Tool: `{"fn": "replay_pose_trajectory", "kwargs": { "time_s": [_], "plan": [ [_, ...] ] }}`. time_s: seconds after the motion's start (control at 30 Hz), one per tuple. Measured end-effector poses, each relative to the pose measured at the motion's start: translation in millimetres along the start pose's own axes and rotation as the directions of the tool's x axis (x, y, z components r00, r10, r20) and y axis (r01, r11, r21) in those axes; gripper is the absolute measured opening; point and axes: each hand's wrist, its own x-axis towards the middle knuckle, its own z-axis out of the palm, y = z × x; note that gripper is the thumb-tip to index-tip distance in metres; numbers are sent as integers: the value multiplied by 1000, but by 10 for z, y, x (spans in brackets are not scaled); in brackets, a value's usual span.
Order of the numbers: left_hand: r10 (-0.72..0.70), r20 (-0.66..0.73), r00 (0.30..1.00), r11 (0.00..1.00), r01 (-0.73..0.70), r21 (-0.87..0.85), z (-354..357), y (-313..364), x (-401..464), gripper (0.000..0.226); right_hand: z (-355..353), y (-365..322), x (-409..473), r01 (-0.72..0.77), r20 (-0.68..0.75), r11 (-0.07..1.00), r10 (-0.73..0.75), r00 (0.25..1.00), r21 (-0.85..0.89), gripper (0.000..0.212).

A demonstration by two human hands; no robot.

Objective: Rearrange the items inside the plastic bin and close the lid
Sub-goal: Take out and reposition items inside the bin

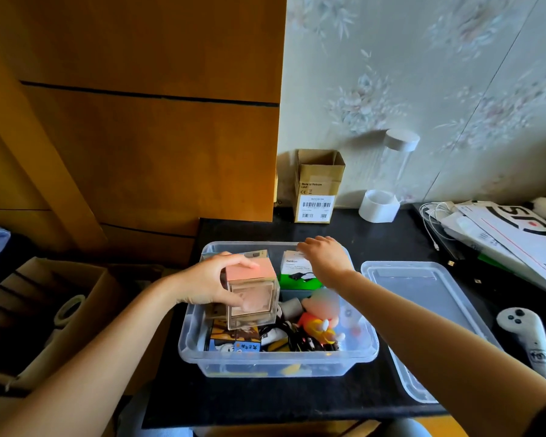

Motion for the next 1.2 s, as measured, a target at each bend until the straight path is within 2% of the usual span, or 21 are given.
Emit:
{"fn": "replay_pose_trajectory", "kwargs": {
  "time_s": [0.1, 0.2, 0.33, 0.4, 0.57, 0.83, 0.9, 1.03, 1.1, 1.2],
  "plan": [
    [3, -84, 996, 997, 3, 71, -30, -96, -8, 63, -53, -20, 29, 2, 20, 1000, -1, 1000, -18, 34],
    [-57, -58, 997, 991, 63, 119, -74, -146, -21, 59, -75, -65, 34, -16, 32, 998, 18, 999, -61, 32],
    [-118, -118, 986, 929, 151, 336, -137, -98, -63, 42, -105, -103, 35, -64, 61, 993, 70, 996, -95, 27],
    [-74, -150, 986, 911, 128, 393, -119, -1, -75, 38, -114, -133, 37, -81, 81, 991, 89, 993, -104, 24],
    [141, -233, 962, 923, -43, 381, 14, 310, 61, 24, -120, -176, 20, -73, 94, 993, 82, 992, -93, 26],
    [164, -215, 963, 845, -25, 534, 159, 496, 536, 28, -107, -237, 33, -77, 116, 990, 91, 989, -122, 30],
    [142, -146, 979, 794, -25, 608, 251, 501, 641, 28, -91, -245, 33, -97, 118, 990, 110, 987, -106, 30],
    [-13, 25, 1000, 583, -13, 812, 438, 454, 832, 26, -72, -242, 18, -148, 144, 988, 152, 978, -42, 41],
    [-93, 69, 993, 490, -15, 872, 464, 414, 908, 34, -57, -231, 9, -153, 158, 988, 156, 975, -30, 44],
    [-128, 82, 988, 414, -22, 910, 444, 382, 997, 37, -36, -267, 9, -147, 175, 988, 153, 973, -42, 41]
  ]
}}
